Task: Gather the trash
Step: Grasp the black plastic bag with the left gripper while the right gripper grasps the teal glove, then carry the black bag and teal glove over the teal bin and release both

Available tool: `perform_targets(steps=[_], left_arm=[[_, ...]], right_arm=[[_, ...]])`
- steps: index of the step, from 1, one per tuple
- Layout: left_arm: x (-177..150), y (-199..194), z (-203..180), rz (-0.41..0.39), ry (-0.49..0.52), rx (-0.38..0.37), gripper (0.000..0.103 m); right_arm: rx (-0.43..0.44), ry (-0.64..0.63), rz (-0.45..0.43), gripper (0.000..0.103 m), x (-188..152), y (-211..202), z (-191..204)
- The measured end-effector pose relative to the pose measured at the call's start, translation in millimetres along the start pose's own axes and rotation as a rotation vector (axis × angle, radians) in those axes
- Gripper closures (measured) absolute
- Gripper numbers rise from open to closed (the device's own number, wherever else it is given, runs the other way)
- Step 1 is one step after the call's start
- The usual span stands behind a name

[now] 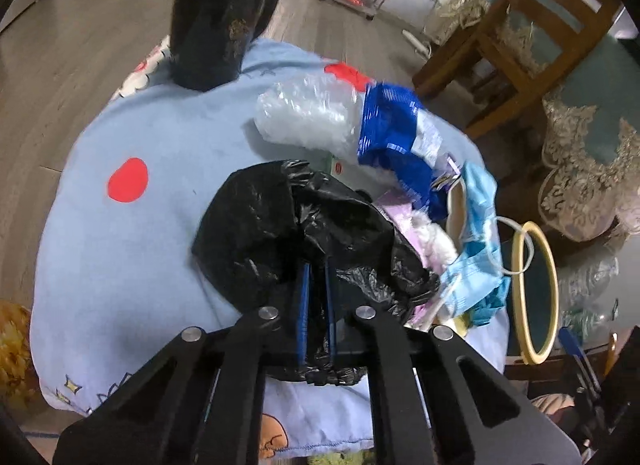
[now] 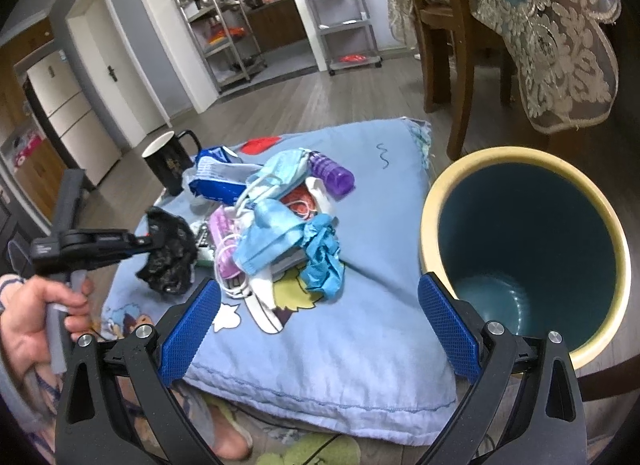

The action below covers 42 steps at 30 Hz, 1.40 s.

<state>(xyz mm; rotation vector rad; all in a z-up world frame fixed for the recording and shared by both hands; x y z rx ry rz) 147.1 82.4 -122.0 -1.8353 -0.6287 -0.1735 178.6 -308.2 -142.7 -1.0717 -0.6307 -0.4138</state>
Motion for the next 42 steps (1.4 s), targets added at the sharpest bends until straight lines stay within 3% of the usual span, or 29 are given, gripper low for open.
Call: perform_targets(steps=[9, 13, 17, 20, 22, 32, 42], left_arm=[[6.9, -43.5, 5.9, -0.129, -0.060, -0.063, 0.097], [13.2, -55.1, 2.7, -0.190, -0.049, -0.078, 0.097], [19.0, -64.5, -7.2, -0.256, -0.008, -0.089, 0.097], [20.8, -68.5, -12.8, -0.282, 0.012, -0.095, 0.097], [21.6, -69.3, -15.3, -0.288, 0.024, -0.095, 0.097], [17.8, -74.7, -26.3, -0.321, 0.043, -0.136, 0.097], [7.0, -74.6, -72.3, -0.305, 0.157, -0.206, 0.097]], right_arm=[[-0.028, -0.043, 0.081, 0.008, 5.0, 38.8, 1.9], [-0.045, -0.055, 0.139, 0.032, 3.9, 67.4, 4.1], [-0.058, -0.066, 0.181, 0.042, 1.8, 90.2, 5.9], [-0.059, -0.076, 0.201, 0.073, -1.3, 100.0, 5.9], [-0.055, -0.073, 0.204, 0.081, -2.3, 99.9, 4.6], [-0.003, -0.020, 0.110, 0.086, 3.5, 48.9, -3.2], [0.026, 0.029, -0.007, 0.086, 16.0, -13.6, -19.5]])
Point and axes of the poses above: each gripper's, at about its wrist camera, not at the fingertips, and y roughly the way its jaws point, z to its left, x to its top, the point moved 5 cm from there along y, roughly the way its jaws point, and after that the axes turned 3 degrees about y, right-handed, at the moved point
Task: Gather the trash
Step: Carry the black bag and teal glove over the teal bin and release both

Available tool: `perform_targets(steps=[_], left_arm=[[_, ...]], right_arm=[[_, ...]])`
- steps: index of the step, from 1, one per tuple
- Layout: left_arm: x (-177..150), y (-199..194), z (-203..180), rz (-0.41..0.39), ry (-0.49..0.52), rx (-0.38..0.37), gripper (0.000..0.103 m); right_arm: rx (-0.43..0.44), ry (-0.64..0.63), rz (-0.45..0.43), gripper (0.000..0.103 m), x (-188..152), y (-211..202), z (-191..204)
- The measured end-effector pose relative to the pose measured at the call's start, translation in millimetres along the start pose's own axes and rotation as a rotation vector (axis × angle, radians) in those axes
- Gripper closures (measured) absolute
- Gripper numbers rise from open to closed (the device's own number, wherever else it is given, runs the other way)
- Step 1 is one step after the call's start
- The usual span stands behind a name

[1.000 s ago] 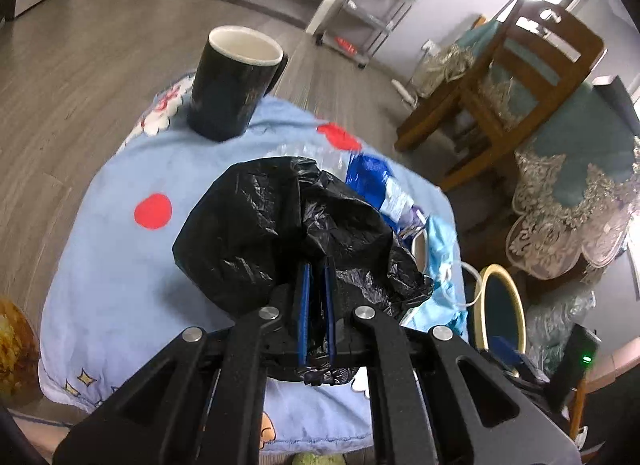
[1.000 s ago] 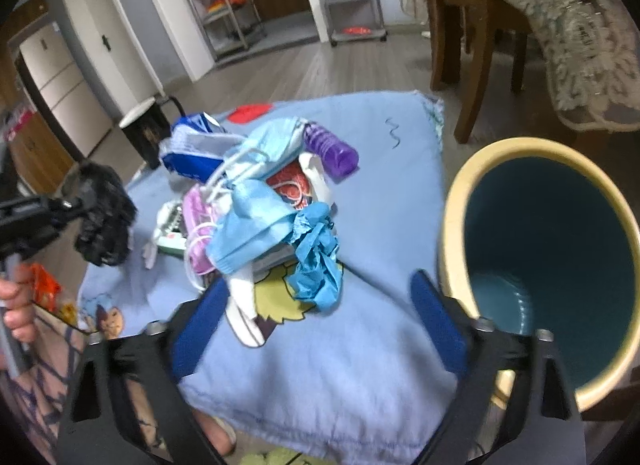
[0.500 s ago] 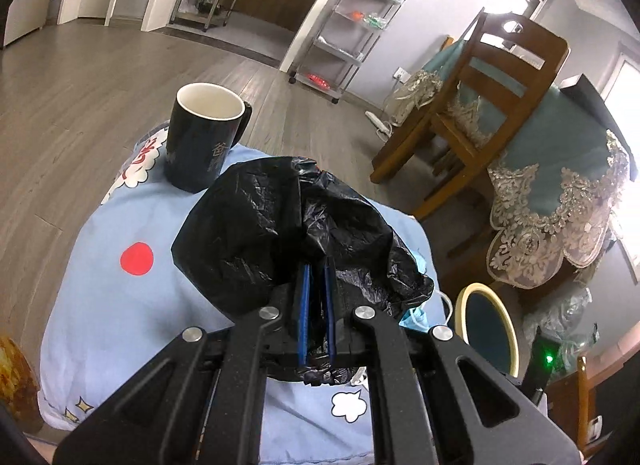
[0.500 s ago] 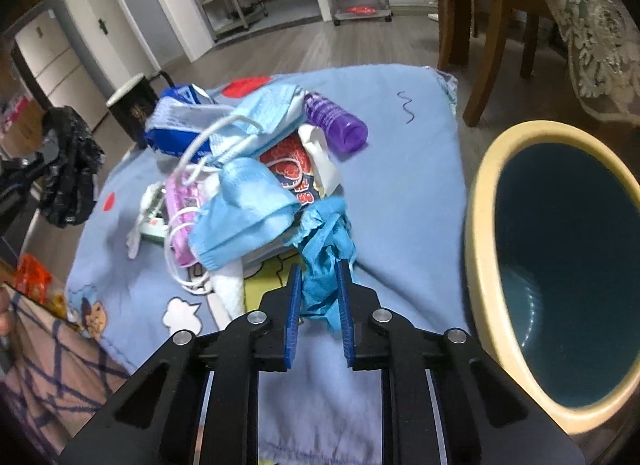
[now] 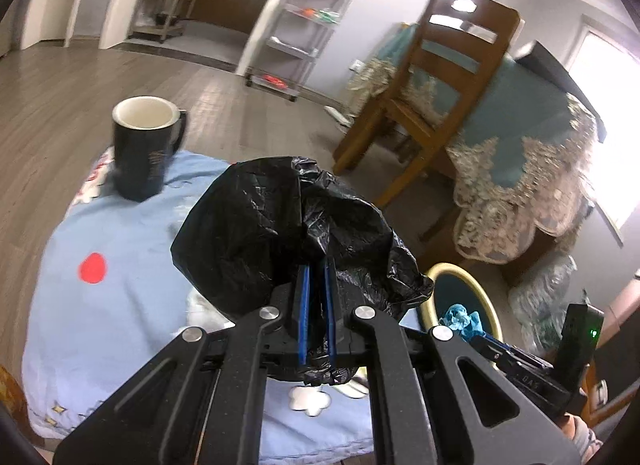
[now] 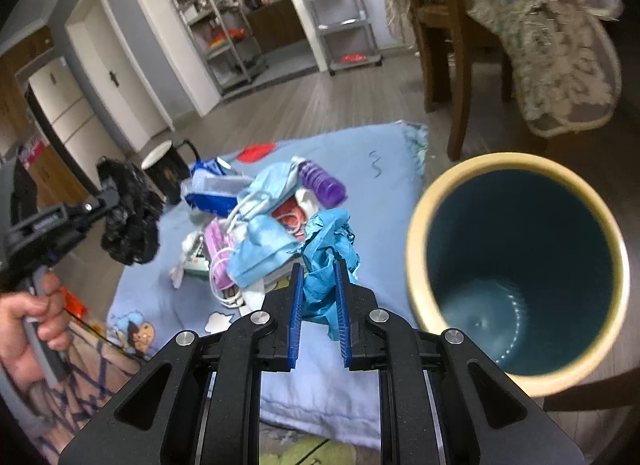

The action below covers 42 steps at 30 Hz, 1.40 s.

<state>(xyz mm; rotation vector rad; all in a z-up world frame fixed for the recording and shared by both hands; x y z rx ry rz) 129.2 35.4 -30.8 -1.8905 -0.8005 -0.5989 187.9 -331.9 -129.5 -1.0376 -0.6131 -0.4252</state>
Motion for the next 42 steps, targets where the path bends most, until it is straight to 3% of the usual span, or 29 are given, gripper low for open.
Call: perform_targets(steps=[10, 20, 24, 31, 37, 40, 42], left_arm=[[-4.4, 27.5, -94.6, 0.073, 0.181, -0.116, 0.097], [-30.5, 101.5, -205.5, 0.190, 0.339, -0.187, 0.097], [-48.1, 134.8, -241.2, 0.243, 0.378, -0.194, 0.097], [-76.2, 181.4, -266.2, 0.334, 0.423, -0.144, 0.097], [-88.7, 209.0, -272.8, 0.399, 0.451, -0.124, 0.096], [-90.0, 209.8, -270.5, 0.397, 0.451, -0.116, 0.082], [-87.0, 206.9, -265.9, 0.385, 0.441, -0.113, 0.056]], right_arm=[[-0.043, 0.156, -0.143, 0.086, 1.2, -63.7, -51.0], [-0.073, 0.350, -0.309, 0.086, -7.7, -99.6, -107.8], [-0.075, 0.396, -0.335, 0.086, -9.7, -104.3, -119.7], [-0.085, 0.480, -0.331, 0.086, -15.9, -103.5, -145.4], [-0.106, 0.457, -0.312, 0.086, -15.9, -96.8, -142.3], [-0.116, 0.464, -0.304, 0.086, -16.0, -94.5, -143.7], [-0.124, 0.472, -0.296, 0.086, -16.5, -92.6, -145.9]])
Point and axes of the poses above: each gripper's, at about its wrist camera, not at the fingertips, and y roughly the way its jaws point, z to its left, x to its top, the point moved 5 cm from there along y, roughly the way its jaws point, and after that the axes turned 3 degrees about y, right-handed, at the moved point
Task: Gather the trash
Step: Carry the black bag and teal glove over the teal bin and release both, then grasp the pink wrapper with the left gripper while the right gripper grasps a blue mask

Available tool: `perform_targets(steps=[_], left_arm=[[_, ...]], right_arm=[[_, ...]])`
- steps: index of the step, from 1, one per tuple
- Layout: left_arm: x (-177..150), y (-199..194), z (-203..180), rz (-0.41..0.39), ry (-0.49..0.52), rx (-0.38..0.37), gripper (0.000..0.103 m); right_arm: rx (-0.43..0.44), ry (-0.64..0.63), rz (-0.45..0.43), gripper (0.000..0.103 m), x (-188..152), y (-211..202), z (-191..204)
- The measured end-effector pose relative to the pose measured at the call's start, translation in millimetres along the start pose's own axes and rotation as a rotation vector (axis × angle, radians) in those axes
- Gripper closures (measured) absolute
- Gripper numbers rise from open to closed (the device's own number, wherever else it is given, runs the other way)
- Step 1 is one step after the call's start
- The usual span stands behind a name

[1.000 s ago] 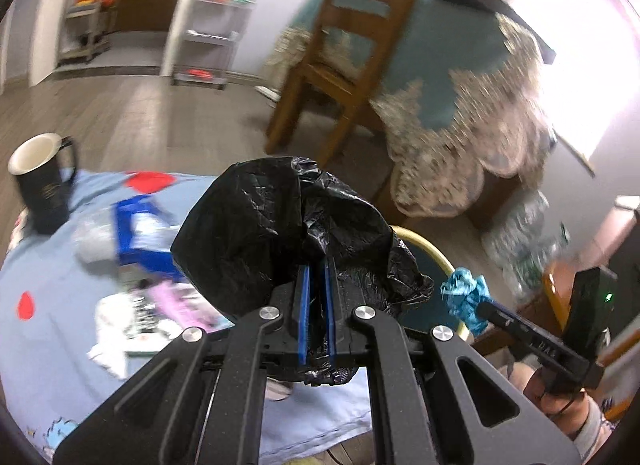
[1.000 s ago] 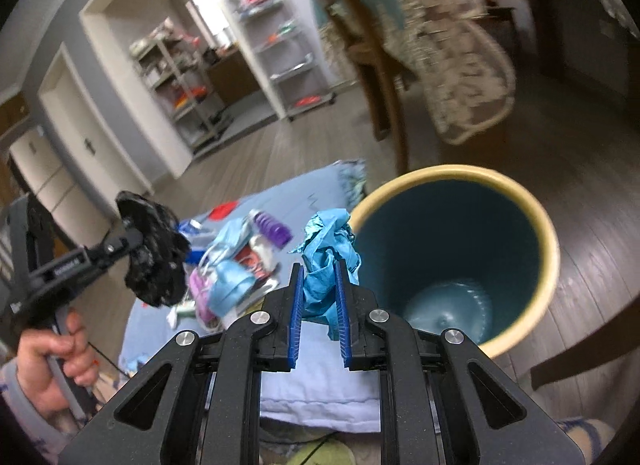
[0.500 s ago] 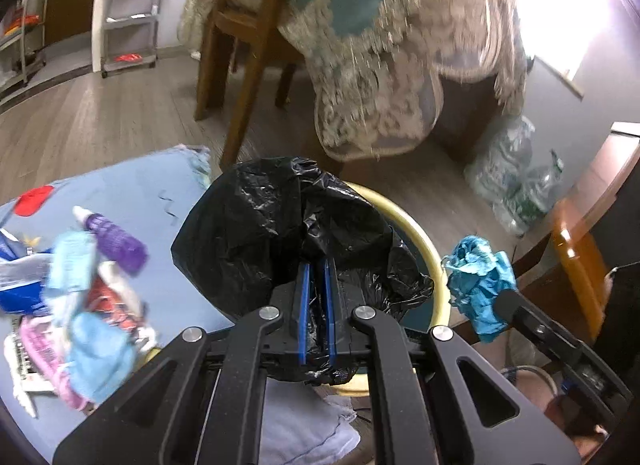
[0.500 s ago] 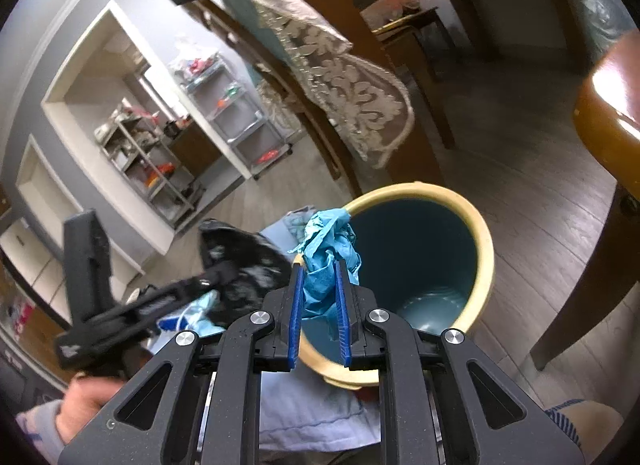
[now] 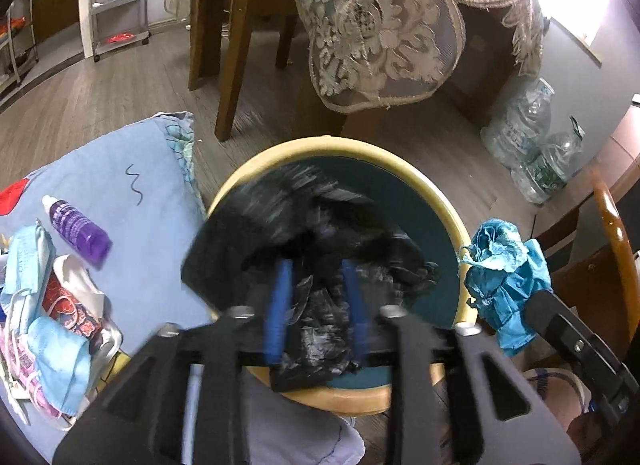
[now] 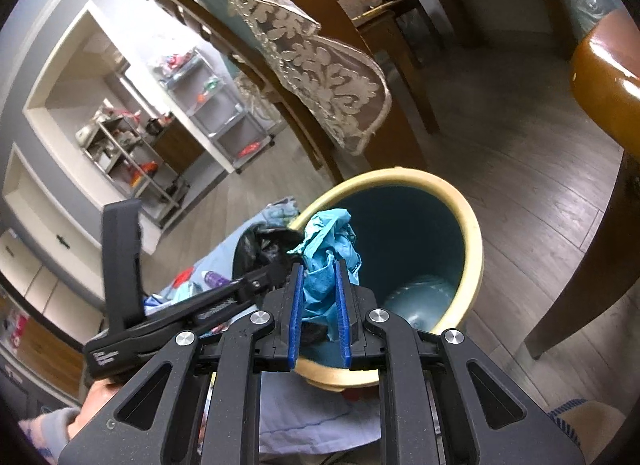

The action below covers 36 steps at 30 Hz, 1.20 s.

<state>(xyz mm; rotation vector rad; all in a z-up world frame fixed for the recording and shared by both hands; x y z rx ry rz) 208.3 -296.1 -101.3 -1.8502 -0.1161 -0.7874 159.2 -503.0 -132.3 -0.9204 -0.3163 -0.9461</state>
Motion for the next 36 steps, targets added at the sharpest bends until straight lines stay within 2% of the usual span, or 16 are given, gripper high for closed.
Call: perform_targets(steps=[2, 5, 12, 21, 23, 26, 31, 36], left_arm=[[0.1, -7.9, 6.1, -0.026, -0.014, 0.003, 0.044], [0.1, -18.1, 11.8, -0.044, -0.025, -0.011, 0.039], [0.3, -43.1, 27.7, -0.088, -0.066, -0.023, 0.034], [-12.4, -86.3, 44.3, -0.143, -0.031, -0.013, 0.027], [-16.7, -95.3, 50.5, -0.150, -0.026, -0.008, 0.025], [-22.8, -110.9, 64.9, -0.164, -0.027, 0.010, 0.019], [-30.6, -140.1, 99.3, -0.190, -0.056, 0.054, 0.013], [-41.1, -170.8, 139.6, -0.222, -0.096, 0.118, 0.006]], right_arm=[[-0.008, 0.003, 0.008, 0.086, 0.0, 3.0, -0.5], [-0.016, 0.000, 0.015, 0.086, -0.6, 6.6, 0.2], [-0.038, -0.004, 0.048, 0.086, -3.3, 20.4, -2.4], [-0.100, -0.042, 0.124, 0.083, -10.8, 51.5, -2.4], [-0.110, -0.045, 0.126, 0.077, -13.3, 50.0, -2.6], [-0.109, -0.046, 0.116, 0.053, -13.5, 47.0, -1.9], [-0.113, -0.060, 0.092, 0.029, -12.6, 41.3, 0.4], [-0.128, -0.110, 0.073, 0.018, -11.2, 40.4, 10.7]])
Point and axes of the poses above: each gripper's, at about its wrist camera, not at the fingertips, and y roughly the way its jaws point, z to its left, x to its top, the point moved 5 cm from there along y, roughly the way its jaws point, and after that the axes turned 3 degrees about y, right-handed, at the moved point
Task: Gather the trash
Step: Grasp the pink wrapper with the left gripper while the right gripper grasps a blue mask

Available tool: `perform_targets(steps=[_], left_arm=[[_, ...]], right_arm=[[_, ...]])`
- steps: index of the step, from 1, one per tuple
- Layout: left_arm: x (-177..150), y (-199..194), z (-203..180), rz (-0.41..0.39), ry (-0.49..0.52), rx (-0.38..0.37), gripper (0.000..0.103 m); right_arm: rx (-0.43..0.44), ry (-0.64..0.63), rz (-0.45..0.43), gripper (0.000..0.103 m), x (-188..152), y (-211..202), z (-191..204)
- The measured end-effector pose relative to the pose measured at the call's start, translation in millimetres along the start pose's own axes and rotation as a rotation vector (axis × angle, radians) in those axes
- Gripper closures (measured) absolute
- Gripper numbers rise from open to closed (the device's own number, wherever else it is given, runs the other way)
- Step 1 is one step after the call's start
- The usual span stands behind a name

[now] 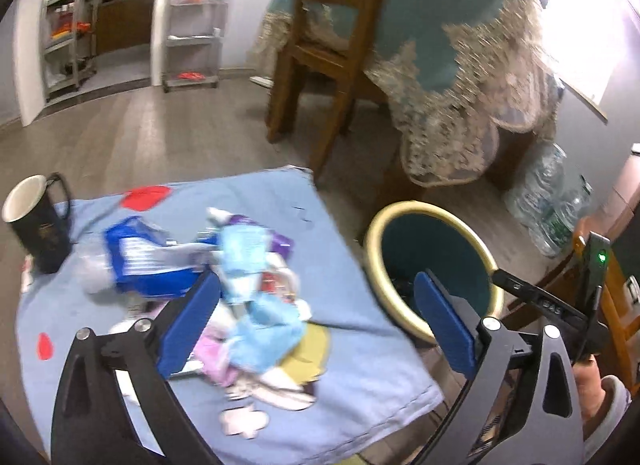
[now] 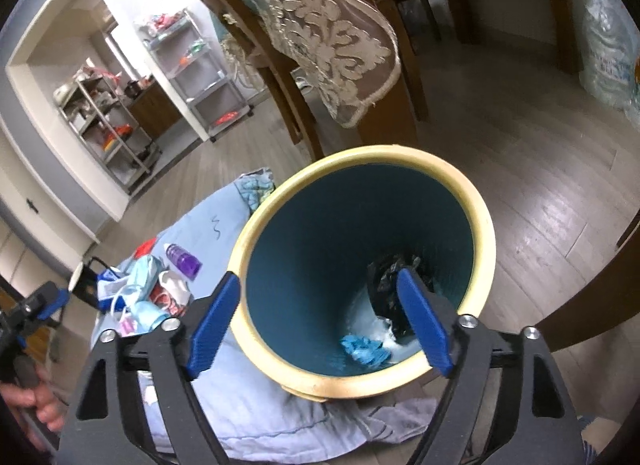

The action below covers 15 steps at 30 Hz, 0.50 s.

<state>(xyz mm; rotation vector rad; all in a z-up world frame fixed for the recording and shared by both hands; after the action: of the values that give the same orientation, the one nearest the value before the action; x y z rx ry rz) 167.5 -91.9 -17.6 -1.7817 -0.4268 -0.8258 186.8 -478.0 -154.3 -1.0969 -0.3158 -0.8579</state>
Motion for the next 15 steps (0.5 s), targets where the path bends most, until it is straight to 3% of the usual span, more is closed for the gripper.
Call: perform_targets(steps=[3, 11, 15], left_arm=[[-2.9, -11.8, 26.1, -0.007, -0.029, 0.040, 0.006], [-14.3, -21.9, 76.9, -0.020, -0.089, 0.137, 0.006], [-26.3, -19.9, 102.9, 0.004, -0.167, 0.171, 0.006]], right_arm=[[-0.007, -0.041, -0.009, 0.012, -0.5, -1.6, 7.9], [-0.011, -0.125, 0.002, 0.011, -8.3, -0.5, 26.5], [0.025, -0.143, 0.029, 0.011, -14.7, 0.0, 35.2]])
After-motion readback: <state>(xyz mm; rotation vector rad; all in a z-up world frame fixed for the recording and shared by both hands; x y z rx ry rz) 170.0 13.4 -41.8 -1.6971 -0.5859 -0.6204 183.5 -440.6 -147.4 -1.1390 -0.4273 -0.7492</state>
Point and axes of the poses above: each gripper's, at about its wrist camera, not at the fingertips, and y roughly the way its jaws point, z to its left, x to its top, the point moved 5 cm from there along y, roughly the way its jaws point, and after that the axes turned 3 degrees about y, right-handed, at the moved point
